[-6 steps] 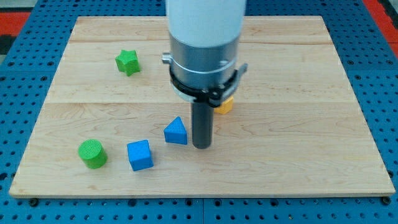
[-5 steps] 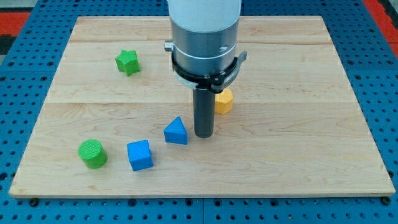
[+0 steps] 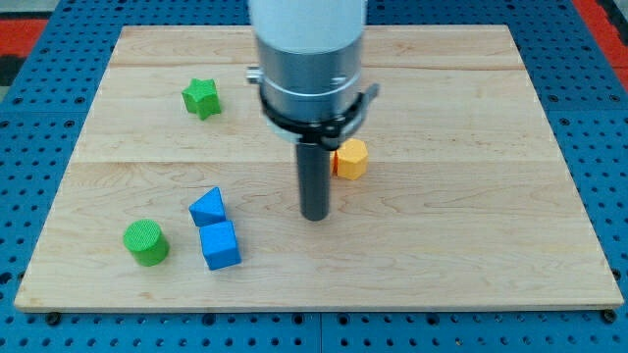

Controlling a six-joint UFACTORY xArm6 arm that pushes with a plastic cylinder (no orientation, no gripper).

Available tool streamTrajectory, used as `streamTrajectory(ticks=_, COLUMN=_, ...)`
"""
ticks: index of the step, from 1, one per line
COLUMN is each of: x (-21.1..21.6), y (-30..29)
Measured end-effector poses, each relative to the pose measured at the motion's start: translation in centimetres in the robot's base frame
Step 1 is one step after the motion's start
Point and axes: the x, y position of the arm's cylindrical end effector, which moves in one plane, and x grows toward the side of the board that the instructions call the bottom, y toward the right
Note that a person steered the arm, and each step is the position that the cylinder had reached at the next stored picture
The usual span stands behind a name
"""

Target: Separate the yellow heart from the yellow hexagon

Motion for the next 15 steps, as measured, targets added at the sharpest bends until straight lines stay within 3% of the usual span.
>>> streamTrajectory(ticks=6, x=0.0, y=5.9)
streamTrajectory(ticks=9, x=-4.6, y=11.9)
streamTrajectory(ticks=13, x=-8.8, y=11.9)
streamTrajectory(ticks=15, x=-8.5, y=7.1)
